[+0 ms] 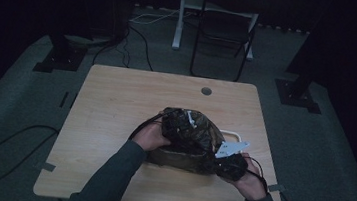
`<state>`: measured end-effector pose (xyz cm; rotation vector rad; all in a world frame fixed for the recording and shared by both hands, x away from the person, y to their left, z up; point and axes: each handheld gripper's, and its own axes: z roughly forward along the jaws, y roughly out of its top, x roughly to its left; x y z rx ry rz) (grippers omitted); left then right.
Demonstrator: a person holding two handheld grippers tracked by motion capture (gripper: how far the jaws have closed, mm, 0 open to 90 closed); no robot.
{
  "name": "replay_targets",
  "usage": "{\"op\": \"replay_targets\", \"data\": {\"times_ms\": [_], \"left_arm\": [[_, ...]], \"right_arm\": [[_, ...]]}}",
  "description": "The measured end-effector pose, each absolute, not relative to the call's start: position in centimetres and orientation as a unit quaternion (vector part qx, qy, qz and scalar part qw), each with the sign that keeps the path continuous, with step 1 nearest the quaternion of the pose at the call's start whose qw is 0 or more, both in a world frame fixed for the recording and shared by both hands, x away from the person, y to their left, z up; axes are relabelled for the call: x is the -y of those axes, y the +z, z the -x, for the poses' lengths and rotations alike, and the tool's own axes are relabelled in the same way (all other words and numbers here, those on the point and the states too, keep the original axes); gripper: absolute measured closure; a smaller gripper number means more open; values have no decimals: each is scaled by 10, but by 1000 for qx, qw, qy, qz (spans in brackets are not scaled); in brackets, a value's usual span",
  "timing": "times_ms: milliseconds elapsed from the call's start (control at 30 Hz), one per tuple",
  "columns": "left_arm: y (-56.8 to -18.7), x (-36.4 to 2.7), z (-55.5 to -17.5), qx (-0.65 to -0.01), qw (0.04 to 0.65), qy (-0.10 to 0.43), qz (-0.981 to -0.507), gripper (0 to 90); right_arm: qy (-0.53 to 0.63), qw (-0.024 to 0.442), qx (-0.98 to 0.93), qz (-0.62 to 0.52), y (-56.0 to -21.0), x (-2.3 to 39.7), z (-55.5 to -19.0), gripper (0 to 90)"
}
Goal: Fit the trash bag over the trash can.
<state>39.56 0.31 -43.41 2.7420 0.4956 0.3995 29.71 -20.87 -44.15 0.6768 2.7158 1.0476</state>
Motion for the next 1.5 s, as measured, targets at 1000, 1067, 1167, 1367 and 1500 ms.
{"op": "replay_targets", "data": {"times_ms": [1000, 1067, 1167, 1367, 1500], "left_arm": [[-441, 2, -395, -166, 145, 153, -963, 517], [-441, 2, -395, -164, 144, 153, -964, 517], [-441, 2, -395, -163, 142, 152, -964, 517], [-442, 3, -395, -164, 140, 152, -965, 515], [-442, 3, -395, -164, 140, 152, -965, 515]], "right_arm": [[347, 75, -908, -223, -442, 208, -297, 900], [346, 76, -908, -222, -442, 208, -297, 899], [346, 75, -908, -222, -442, 208, -297, 899], [346, 74, -909, -222, -443, 207, -297, 899], [346, 74, -909, -221, -443, 208, -297, 898]]}}
